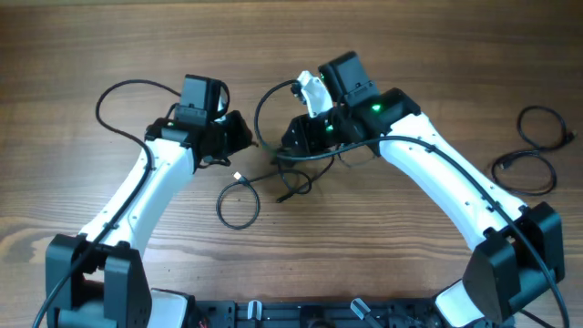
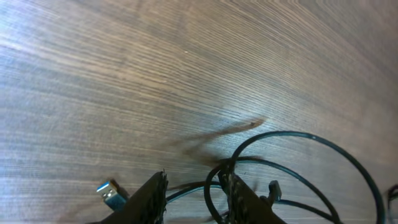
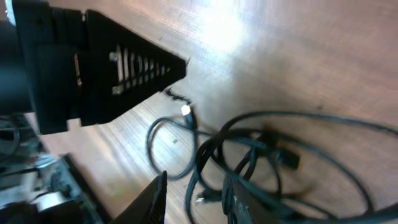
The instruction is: Untangle cables
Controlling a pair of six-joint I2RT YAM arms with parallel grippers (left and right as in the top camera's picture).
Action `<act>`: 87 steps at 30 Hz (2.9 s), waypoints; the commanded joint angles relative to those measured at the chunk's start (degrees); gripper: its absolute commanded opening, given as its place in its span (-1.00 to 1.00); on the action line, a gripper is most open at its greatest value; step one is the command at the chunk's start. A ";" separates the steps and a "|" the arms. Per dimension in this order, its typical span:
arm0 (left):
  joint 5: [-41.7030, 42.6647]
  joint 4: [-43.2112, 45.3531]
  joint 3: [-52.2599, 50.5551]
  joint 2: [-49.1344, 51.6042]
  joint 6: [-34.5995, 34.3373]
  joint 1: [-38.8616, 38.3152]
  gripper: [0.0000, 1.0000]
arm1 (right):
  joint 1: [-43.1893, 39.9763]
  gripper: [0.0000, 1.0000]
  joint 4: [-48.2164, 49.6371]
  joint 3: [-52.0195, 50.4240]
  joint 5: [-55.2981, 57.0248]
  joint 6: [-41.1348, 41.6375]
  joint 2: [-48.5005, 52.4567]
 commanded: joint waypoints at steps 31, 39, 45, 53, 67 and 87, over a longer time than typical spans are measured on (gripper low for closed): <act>1.64 -3.56 0.24 0.13 2.54 0.90 -0.27 | 2.71 -0.29 -10.12 3.74 5.66 11.04 7.02; 1.62 -3.65 0.24 0.13 2.54 0.90 -0.26 | 9.46 -0.39 -14.03 -6.88 6.38 13.81 7.28; 1.42 -3.65 0.24 0.13 2.56 0.90 -0.24 | 11.17 -0.47 -15.56 -10.40 6.38 13.81 7.08; 1.40 -3.54 0.24 0.13 2.56 0.90 -0.23 | 9.62 -0.46 -13.35 -2.82 4.37 16.65 3.82; 1.40 -3.72 0.24 0.13 2.56 0.90 -0.22 | 11.45 -0.32 -7.56 -3.28 15.69 53.94 3.93; 1.42 -3.87 0.24 0.13 2.56 0.90 -0.23 | 14.84 -0.46 -7.43 -4.42 18.08 66.58 7.39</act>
